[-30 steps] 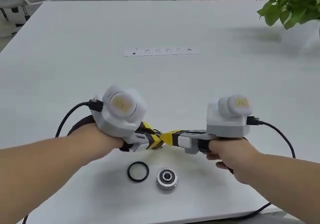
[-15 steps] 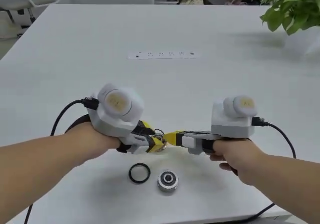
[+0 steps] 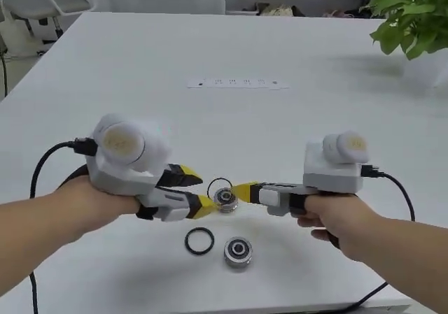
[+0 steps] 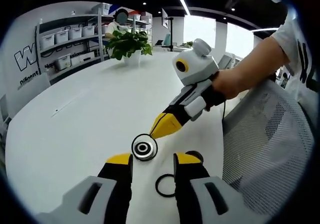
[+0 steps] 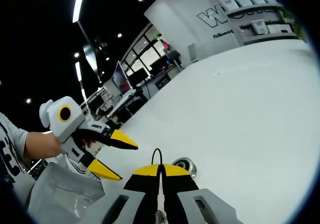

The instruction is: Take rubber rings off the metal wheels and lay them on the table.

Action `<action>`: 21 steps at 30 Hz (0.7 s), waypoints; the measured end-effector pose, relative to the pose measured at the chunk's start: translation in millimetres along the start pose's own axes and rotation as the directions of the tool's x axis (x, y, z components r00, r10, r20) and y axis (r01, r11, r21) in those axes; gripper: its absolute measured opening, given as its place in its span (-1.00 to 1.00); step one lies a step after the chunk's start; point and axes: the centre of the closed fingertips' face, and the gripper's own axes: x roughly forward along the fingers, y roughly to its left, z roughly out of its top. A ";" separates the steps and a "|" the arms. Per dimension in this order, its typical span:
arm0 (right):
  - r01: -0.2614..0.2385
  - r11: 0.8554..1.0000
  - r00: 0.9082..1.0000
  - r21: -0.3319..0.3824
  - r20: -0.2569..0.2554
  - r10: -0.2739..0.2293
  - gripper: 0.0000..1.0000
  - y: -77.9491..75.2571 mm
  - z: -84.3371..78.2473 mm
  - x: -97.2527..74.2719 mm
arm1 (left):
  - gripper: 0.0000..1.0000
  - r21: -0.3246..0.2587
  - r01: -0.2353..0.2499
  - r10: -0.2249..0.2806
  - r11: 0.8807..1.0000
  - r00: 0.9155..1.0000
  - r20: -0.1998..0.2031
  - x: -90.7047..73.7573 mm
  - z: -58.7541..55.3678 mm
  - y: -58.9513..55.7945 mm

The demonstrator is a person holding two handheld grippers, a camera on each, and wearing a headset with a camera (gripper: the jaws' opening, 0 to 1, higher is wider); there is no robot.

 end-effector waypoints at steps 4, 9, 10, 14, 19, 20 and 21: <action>-0.021 1.000 1.000 -0.005 -0.010 0.021 -1.00 9.4 -1.7 -1.3 | -0.27 0.014 -0.006 0.006 1.000 1.000 -0.002 -13.0 -5.8 -5.2; -0.041 0.999 0.998 -0.015 -0.046 0.040 -1.00 18.0 -9.8 -0.9 | -0.18 0.018 -0.010 0.010 1.000 1.000 -0.002 -27.4 -9.9 -11.5; -0.043 0.999 0.998 -0.015 -0.051 0.042 -1.00 19.6 -11.0 -0.7 | -0.16 0.013 -0.009 0.009 1.000 1.000 0.001 -29.6 -9.9 -12.7; -0.060 0.998 0.995 -0.014 -0.081 0.059 -1.00 26.0 -17.8 2.4 | -0.06 -0.006 -0.011 0.011 1.000 1.000 0.009 -40.1 -11.6 -19.5; -0.078 0.997 0.988 0.000 -0.130 0.077 -1.00 31.2 -29.7 6.5 | -0.01 -0.025 -0.018 0.018 1.000 1.000 0.012 -51.2 -17.7 -23.6; -0.081 0.997 0.987 0.003 -0.140 0.080 -1.00 32.6 -31.9 7.0 | 0.00 -0.027 -0.021 0.022 0.999 1.000 0.011 -53.3 -20.0 -23.9; -0.083 0.997 0.985 0.005 -0.152 0.083 -1.00 33.8 -35.0 7.9 | 0.01 -0.027 -0.024 0.024 0.999 1.000 0.009 -54.7 -21.9 -24.0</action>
